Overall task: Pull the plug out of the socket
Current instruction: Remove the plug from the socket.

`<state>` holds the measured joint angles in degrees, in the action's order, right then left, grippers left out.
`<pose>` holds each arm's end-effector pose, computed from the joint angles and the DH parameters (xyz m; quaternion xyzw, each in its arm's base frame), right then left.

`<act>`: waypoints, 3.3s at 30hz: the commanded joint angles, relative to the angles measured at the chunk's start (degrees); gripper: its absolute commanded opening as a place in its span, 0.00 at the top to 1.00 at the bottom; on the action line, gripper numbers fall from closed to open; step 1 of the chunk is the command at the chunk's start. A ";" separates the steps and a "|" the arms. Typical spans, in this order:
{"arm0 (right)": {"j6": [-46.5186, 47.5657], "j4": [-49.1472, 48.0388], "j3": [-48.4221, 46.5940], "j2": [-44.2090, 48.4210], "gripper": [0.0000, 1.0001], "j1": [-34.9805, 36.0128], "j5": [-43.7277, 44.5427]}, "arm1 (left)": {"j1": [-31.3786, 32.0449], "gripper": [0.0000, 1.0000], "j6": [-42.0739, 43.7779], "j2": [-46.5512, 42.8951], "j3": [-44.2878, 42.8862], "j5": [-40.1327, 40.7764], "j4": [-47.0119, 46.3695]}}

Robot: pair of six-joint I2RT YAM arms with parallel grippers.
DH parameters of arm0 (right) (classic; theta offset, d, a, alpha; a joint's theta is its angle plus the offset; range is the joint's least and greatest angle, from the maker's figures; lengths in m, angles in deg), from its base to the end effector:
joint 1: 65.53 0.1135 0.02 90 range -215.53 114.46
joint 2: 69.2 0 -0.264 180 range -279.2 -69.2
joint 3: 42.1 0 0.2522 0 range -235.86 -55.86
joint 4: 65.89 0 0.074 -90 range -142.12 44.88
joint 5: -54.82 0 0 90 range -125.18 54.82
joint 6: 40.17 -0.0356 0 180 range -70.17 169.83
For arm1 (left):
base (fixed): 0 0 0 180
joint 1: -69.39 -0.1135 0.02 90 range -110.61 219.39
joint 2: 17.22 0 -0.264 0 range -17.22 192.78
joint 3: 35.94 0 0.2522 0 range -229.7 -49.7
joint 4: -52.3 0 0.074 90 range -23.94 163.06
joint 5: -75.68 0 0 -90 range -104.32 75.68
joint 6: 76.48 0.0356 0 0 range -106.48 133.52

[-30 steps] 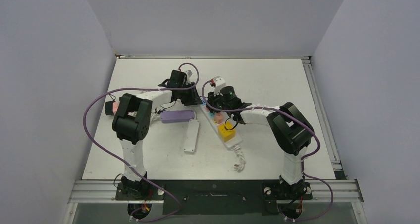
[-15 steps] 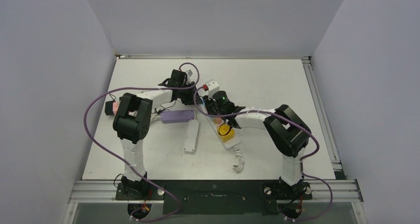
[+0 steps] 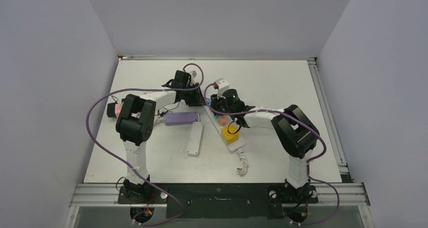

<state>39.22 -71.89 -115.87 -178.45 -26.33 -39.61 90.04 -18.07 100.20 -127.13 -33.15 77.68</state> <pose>0.3142 0.2598 0.1625 -0.2320 0.8316 0.2423 0.4427 0.4027 -0.1640 0.1520 -0.0353 0.9326 -0.2815 0.2232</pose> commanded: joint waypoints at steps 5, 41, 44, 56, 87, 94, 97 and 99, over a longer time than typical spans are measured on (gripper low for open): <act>-1.61 0.36 1.19 0.81 0.95 0.02 -4.98 | 0.71 0.71 4.20 5.96 1.23 6.26 5.35; 1.57 -0.27 2.79 2.49 0.95 2.58 3.05 | 0.71 0.71 5.05 7.11 -0.09 7.31 6.88; 3.45 0.89 2.04 2.08 0.95 4.37 6.82 | 0.71 0.71 5.05 7.20 -0.16 7.22 6.93; 2.58 -0.66 3.25 3.08 0.95 4.57 8.33 | 0.71 0.71 5.16 7.11 -0.31 7.21 7.10; 3.65 -0.56 3.60 3.95 0.95 6.57 15.84 | 0.71 0.71 5.32 7.46 -0.53 7.05 7.35; -2.08 -1.90 4.67 4.31 0.95 0.64 4.97 | 0.71 0.71 5.40 7.28 -0.44 7.48 7.32; -3.24 -2.10 4.59 3.98 0.95 -0.68 1.30 | 0.71 0.71 5.34 7.33 -0.37 7.47 7.32; -2.90 -1.80 4.45 3.88 0.95 -0.60 1.79 | 0.76 0.71 5.39 7.38 -0.39 7.49 7.34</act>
<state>37.63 -74.30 -111.61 -175.85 -25.96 -33.88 91.11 -17.11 102.17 -129.49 -35.38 78.29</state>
